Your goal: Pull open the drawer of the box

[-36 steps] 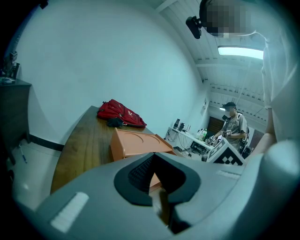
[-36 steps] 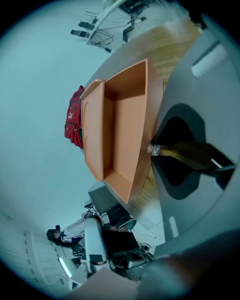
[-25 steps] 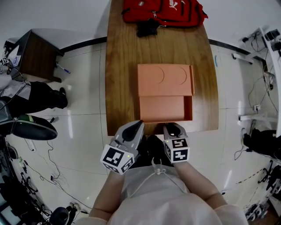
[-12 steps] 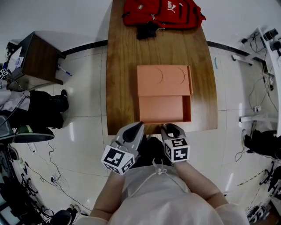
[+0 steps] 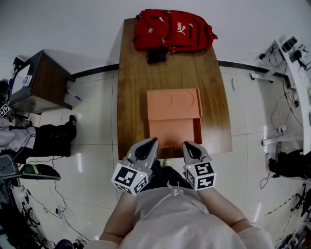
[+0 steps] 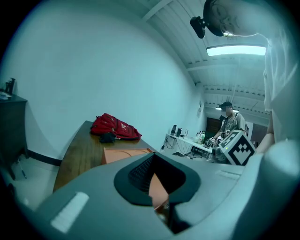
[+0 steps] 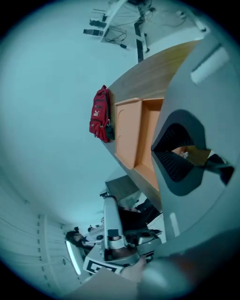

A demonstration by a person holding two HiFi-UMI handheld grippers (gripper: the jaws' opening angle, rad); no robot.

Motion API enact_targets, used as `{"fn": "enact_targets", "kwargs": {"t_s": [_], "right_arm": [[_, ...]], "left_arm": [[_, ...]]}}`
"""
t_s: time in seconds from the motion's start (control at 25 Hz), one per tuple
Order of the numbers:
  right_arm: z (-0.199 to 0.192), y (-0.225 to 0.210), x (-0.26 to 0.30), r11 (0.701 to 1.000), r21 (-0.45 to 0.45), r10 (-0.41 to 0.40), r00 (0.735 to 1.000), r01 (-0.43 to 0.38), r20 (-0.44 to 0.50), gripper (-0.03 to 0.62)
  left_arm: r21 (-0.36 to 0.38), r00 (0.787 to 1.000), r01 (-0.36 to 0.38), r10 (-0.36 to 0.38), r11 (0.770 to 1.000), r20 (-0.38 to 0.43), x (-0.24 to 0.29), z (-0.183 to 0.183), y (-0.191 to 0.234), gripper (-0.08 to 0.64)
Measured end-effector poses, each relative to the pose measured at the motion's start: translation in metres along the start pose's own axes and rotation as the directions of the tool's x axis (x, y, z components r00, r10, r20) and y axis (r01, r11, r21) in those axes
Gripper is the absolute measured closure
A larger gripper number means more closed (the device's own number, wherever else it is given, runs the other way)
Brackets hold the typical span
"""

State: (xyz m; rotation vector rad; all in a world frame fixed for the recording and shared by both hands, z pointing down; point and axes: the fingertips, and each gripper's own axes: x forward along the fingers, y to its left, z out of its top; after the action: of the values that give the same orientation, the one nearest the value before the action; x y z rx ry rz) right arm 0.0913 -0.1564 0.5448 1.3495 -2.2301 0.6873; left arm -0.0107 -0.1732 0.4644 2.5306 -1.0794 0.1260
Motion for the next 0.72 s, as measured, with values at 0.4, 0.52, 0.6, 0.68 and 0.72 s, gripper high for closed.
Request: {"fn": "enact_targets", "kwargs": {"t_s": [0.4, 0.52, 0.6, 0.68, 0.72], "right_arm": [[0.092, 0.023, -0.05, 0.988, -0.148, 0.082, 0.946, -0.036, 0.315, 0.586], [0.109, 0.037, -0.066, 0.973, -0.229, 0.11, 0.911, -0.017, 0.398, 0.586], [0.111, 0.046, -0.075, 0.969, -0.248, 0.126, 0.901, -0.021, 0.416, 0.586], [0.107, 0.055, -0.085, 0.968, -0.25, 0.131, 0.898, -0.024, 0.42, 0.586], [0.103, 0.06, -0.09, 0.967, -0.253, 0.129, 0.899, -0.021, 0.419, 0.586]], "left_arm": [[0.06, 0.99, -0.064, 0.056, 0.996, 0.125, -0.032, 0.059, -0.028, 0.555], [0.081, 0.981, -0.096, 0.08, 0.992, 0.177, -0.048, 0.072, -0.028, 0.555], [0.096, 0.982, -0.077, 0.059, 0.992, 0.177, -0.056, 0.075, -0.033, 0.555], [0.107, 0.985, -0.064, 0.045, 0.992, 0.168, -0.067, 0.072, -0.039, 0.555], [0.108, 0.985, -0.064, 0.045, 0.992, 0.164, -0.074, 0.068, -0.042, 0.555]]}}
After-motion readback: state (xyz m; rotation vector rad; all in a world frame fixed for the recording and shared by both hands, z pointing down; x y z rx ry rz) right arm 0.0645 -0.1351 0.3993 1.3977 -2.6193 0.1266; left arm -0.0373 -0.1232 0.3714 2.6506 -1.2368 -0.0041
